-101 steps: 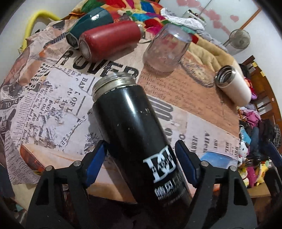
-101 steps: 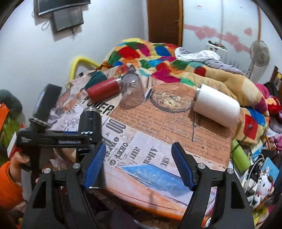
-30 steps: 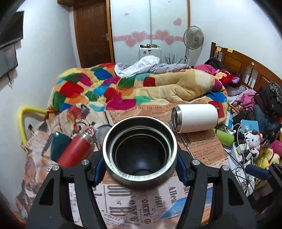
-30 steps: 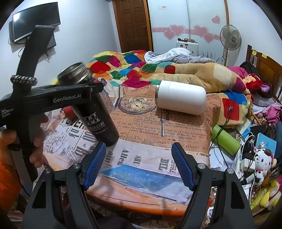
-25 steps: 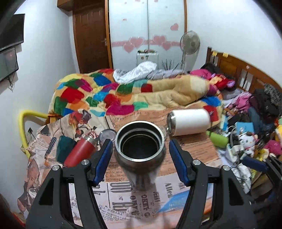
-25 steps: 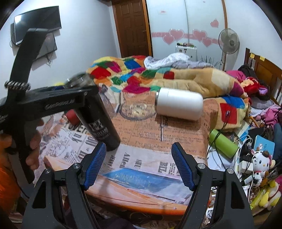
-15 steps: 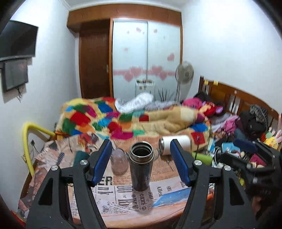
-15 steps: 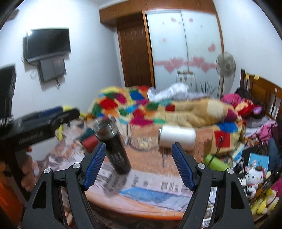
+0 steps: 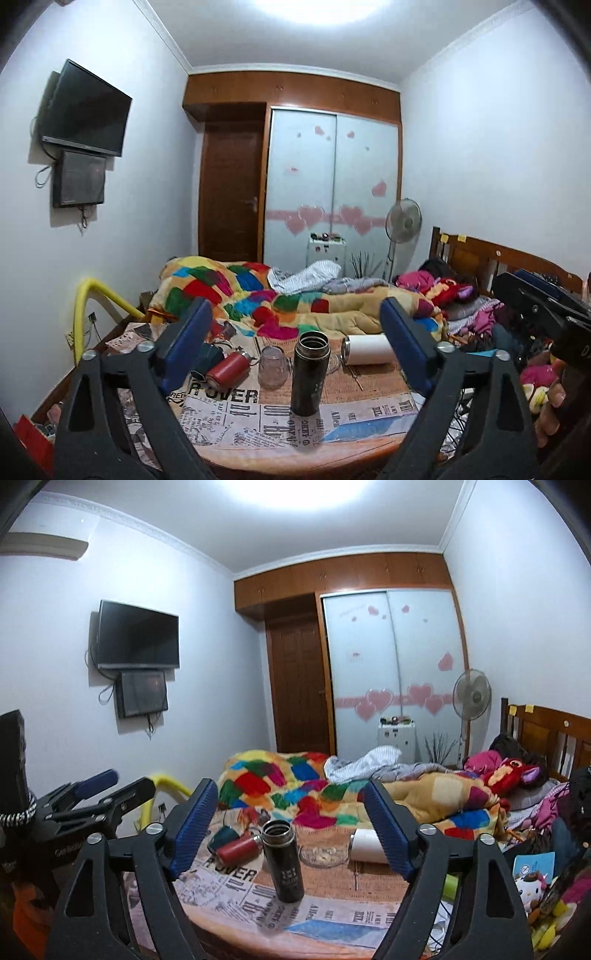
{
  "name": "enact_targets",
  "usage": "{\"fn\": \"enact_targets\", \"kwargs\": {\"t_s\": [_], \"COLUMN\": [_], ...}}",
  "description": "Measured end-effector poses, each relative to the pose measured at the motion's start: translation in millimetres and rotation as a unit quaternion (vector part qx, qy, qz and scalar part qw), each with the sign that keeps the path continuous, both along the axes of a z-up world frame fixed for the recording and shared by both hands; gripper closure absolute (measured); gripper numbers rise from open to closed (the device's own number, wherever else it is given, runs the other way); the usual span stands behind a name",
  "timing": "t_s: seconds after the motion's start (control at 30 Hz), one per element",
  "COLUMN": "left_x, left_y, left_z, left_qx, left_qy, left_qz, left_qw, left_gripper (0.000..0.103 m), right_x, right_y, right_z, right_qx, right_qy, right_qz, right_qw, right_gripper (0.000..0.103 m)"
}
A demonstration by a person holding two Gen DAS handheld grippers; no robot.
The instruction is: Flip cup upright
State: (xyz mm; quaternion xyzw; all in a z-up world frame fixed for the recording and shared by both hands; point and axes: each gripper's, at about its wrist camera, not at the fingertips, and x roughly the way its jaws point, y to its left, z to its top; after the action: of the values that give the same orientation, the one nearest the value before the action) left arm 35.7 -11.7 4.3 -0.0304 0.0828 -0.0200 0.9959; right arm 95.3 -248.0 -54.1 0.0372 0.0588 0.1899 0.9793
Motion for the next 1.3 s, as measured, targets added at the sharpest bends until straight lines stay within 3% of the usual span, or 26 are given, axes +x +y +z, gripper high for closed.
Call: {"fn": "enact_targets", "kwargs": {"t_s": [0.2,1.3], "left_x": [-17,-23], "left_y": [-4,-9], "left_z": [-3,-9], "left_qx": [0.010,0.010], "left_qy": [-0.012,-0.013], "left_qz": [0.006,0.003], "left_qw": [0.9999,0.9999], "left_gripper": [0.001,0.001], "right_x": [-6,-14], "right_y": [1,-4], "right_z": [-3,-8], "right_qx": [-0.006,-0.011], "right_qy": [-0.003,0.011], "right_qz": [-0.021,-0.019], "right_qw": [1.000,1.000], "right_gripper": [0.000,0.000]}}
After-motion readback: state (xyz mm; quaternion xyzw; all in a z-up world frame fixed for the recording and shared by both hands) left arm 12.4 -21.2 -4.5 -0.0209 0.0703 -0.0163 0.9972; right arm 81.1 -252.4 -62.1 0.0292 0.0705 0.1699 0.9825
